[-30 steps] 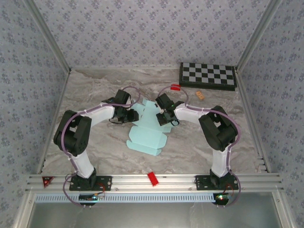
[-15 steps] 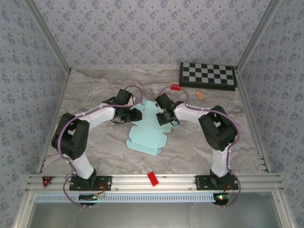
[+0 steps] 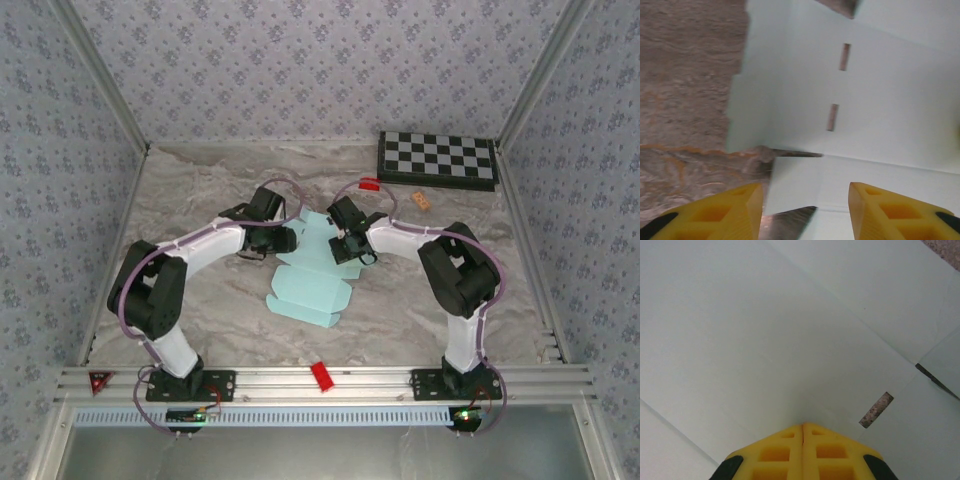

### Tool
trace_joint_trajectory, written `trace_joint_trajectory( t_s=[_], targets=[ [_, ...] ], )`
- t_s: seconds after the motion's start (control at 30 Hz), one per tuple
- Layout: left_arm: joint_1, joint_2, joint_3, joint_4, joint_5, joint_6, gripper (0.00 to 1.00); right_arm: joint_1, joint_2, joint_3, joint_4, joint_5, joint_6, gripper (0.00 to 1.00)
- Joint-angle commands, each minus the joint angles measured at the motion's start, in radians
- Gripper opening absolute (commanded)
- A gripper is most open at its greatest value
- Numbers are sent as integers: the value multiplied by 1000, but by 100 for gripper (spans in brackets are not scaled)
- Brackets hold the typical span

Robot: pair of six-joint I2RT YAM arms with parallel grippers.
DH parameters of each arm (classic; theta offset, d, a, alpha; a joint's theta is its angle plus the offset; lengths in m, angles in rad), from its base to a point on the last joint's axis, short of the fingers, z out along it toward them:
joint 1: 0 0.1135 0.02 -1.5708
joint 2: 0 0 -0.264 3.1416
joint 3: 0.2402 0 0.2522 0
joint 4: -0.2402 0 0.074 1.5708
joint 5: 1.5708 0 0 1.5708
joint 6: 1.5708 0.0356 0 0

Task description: Fold the paper box

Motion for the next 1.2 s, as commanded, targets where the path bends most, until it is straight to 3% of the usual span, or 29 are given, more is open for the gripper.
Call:
trace_joint_trajectory(
  t_s=[0.0,0.3,0.83,1.17],
  targets=[
    [-4,18,11,-39,-38,-9,52,4,30,9,-30,-5,18,0],
    [-5,95,45,-30,21,-12,53,4,30,7,-33,-1,18,0],
    [-6,70,47,39,140,16,29,2,38,11,-33,-1,23,0],
    [-34,104,68,50,199,49,29,1,48,15,-32,-2,31,0]
  ],
)
